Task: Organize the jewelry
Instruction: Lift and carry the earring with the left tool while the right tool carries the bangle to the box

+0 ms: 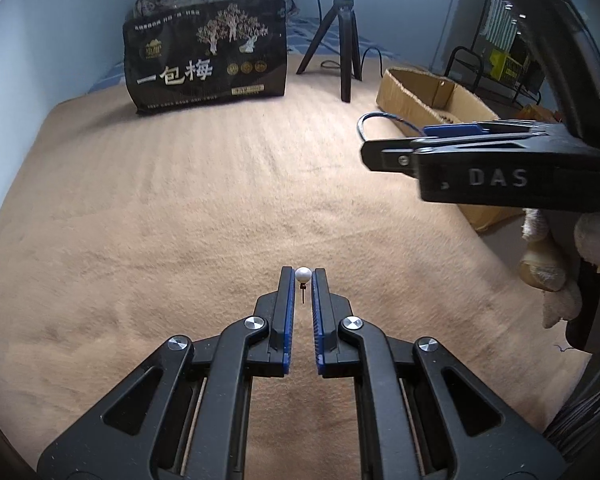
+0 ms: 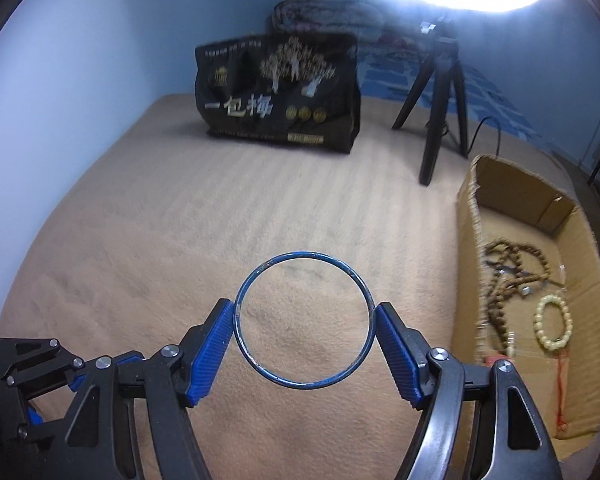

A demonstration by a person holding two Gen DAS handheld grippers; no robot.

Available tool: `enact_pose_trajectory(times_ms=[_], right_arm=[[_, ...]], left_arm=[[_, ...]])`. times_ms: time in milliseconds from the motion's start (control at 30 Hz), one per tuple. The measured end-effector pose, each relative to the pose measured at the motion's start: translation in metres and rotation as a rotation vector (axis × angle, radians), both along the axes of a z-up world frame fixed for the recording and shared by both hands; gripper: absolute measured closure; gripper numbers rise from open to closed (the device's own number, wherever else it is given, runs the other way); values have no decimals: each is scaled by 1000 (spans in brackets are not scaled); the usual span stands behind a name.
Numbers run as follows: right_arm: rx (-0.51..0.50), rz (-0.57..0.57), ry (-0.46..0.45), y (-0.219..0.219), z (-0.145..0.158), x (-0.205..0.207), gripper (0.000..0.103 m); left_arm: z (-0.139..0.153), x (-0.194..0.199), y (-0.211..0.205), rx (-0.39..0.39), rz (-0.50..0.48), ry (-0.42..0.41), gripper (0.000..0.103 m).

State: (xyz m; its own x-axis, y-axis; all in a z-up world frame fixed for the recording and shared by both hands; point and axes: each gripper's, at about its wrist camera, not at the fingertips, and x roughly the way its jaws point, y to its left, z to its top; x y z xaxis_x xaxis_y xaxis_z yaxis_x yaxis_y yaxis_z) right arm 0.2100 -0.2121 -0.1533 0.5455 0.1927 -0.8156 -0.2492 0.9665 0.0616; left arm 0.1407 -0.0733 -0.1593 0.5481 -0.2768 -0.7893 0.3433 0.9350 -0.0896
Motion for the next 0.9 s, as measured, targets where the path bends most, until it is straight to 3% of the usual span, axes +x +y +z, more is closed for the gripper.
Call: enact_pose_trajectory(times_ms=[533,900], right_arm=[[12,-92,-149,-59,68,-32,30],[24,-202,-187,-120,88,-48,30]], left_arm=[[61,-13,-34,-46,-48,-139,96],[87,-25,-73,-65,-117,-199,96]])
